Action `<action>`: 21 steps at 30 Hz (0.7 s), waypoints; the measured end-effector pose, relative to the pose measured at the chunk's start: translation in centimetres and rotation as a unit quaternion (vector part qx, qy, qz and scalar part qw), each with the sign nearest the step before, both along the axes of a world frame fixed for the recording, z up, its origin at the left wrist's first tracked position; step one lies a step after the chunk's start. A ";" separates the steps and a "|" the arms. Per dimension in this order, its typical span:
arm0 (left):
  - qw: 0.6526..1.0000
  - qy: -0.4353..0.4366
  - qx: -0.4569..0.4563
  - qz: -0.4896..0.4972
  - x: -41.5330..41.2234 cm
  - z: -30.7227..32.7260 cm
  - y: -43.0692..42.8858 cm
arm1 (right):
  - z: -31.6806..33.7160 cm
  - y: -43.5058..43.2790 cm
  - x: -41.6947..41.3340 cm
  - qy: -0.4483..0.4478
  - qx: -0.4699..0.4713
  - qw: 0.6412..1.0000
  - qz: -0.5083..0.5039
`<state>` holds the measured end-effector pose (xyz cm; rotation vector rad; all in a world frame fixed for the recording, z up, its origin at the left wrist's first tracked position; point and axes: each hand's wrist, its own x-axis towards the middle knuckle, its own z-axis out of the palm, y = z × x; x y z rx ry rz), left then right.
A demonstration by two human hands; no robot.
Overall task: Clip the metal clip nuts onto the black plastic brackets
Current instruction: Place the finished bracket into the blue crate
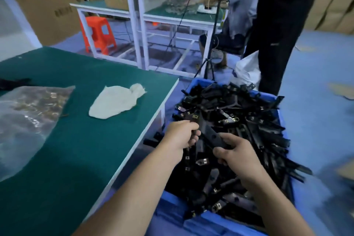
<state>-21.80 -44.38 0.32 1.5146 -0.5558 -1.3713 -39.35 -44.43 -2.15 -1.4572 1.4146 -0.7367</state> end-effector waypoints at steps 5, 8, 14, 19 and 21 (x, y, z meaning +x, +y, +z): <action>0.995 0.097 0.019 -0.017 -2.8 -2.1 -3.9 | -1.8 -3.9 -1.9 -0.048 0.054 0.991 -0.112; 0.991 0.131 0.002 -0.039 -3.6 -2.2 -7.0 | -1.7 -8.1 -2.5 -0.079 0.075 0.980 -0.165; 0.986 0.113 0.053 -0.107 -3.5 -3.2 -8.5 | -2.9 -12.9 -2.0 -0.069 0.136 0.954 -0.257; 0.987 0.107 0.072 -0.099 -2.5 -5.2 -8.4 | -4.0 -9.9 1.7 0.011 0.033 0.949 -0.313; 0.989 0.101 0.059 -0.089 -2.3 -5.3 -8.3 | -4.1 -8.6 3.5 -0.001 0.019 0.956 -0.294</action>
